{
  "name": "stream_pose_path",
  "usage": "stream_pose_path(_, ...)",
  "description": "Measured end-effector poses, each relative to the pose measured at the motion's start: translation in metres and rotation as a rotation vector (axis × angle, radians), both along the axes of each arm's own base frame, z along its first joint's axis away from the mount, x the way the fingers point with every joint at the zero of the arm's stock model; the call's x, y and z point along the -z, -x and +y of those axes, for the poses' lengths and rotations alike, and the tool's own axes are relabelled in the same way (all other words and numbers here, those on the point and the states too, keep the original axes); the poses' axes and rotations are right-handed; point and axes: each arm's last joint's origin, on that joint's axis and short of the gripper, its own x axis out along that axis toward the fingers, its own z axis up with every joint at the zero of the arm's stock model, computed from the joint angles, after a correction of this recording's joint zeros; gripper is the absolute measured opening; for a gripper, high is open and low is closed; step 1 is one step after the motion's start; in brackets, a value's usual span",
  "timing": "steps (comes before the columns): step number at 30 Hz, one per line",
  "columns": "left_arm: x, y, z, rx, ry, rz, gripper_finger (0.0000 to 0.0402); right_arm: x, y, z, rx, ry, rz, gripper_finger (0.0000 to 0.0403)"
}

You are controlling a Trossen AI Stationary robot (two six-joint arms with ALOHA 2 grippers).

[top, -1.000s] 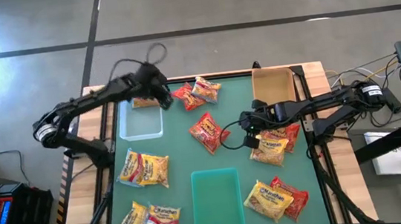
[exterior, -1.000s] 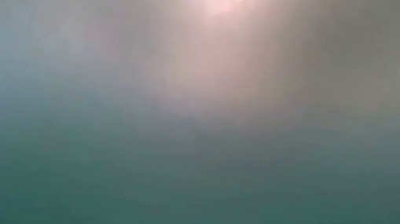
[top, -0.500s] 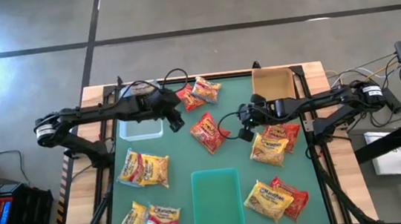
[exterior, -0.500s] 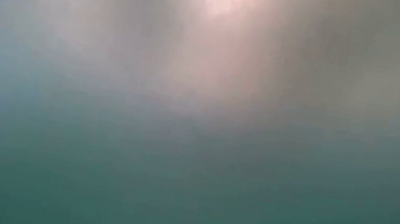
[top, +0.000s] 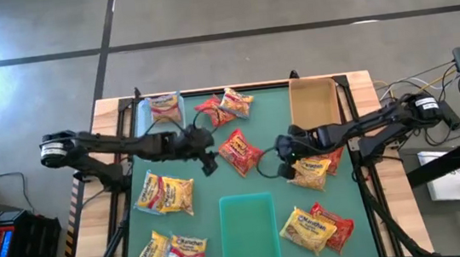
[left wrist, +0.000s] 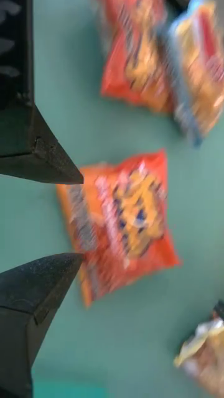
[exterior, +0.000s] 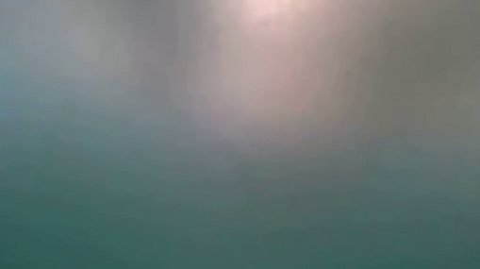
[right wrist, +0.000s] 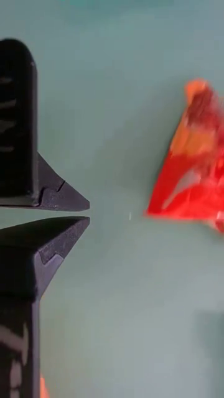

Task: Sort Maruchan noodles
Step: Put the red noodle pack into the orange bin

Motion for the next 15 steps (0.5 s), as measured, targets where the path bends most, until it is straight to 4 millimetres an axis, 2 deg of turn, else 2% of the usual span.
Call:
stream_pose_path(7,0.005,-0.001,-0.024,0.074,0.009,-0.039,0.0174,-0.008,-0.009,0.016,-0.041,-0.061,-0.127,0.0028)
stream_pose_path(12,0.015,0.004,-0.033,0.056,0.051,-0.036,0.0174,-0.013,-0.014,0.019,-0.062,-0.149,-0.183,0.0073)
stream_pose_path(15,0.020,0.005,-0.034,-0.003,0.105,-0.114,0.0174,-0.015,-0.016,0.016,-0.032,-0.158,-0.221,0.0108)
